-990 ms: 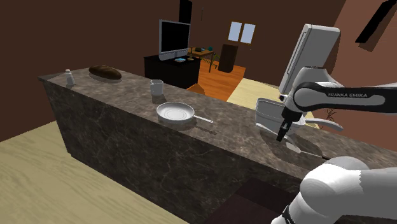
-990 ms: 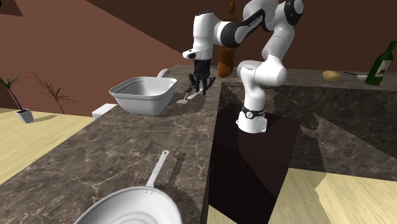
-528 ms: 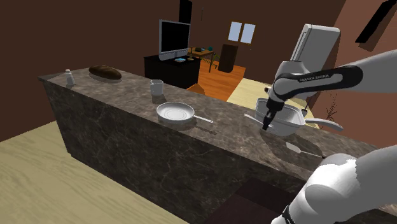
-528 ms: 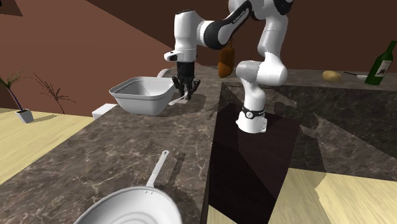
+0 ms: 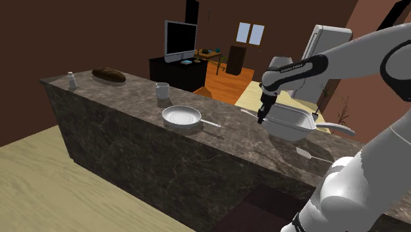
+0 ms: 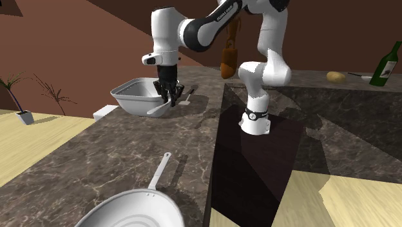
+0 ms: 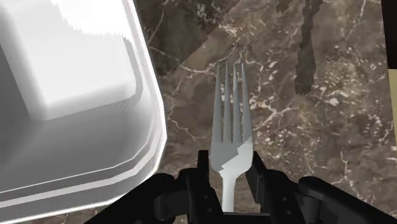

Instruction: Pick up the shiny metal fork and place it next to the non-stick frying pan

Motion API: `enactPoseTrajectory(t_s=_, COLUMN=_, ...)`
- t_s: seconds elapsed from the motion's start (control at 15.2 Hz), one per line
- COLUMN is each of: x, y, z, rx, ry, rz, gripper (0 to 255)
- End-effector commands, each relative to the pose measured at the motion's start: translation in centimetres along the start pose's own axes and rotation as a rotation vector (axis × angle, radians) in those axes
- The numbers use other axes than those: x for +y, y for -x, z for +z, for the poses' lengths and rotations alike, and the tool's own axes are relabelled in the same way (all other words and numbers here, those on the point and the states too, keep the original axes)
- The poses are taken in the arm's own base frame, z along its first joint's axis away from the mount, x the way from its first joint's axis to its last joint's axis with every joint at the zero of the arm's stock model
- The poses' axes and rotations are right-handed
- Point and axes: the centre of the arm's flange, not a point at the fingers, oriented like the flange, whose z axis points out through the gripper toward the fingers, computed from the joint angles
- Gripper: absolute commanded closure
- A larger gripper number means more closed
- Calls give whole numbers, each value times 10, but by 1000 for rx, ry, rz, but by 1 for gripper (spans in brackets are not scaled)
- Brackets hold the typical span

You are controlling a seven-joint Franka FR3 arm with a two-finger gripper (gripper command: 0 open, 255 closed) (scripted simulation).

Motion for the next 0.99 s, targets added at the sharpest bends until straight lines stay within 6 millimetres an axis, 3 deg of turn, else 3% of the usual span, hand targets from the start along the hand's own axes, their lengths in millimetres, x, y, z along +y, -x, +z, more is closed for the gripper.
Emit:
enactPoseTrajectory(t_s=0.0, x=11, y=-28, z=4, rx=1, ry=1, rz=-1, gripper=255)
enactPoseTrajectory(t_s=0.92, x=83, y=-198, z=6, rx=1, ry=1, rz=-1, gripper=255)
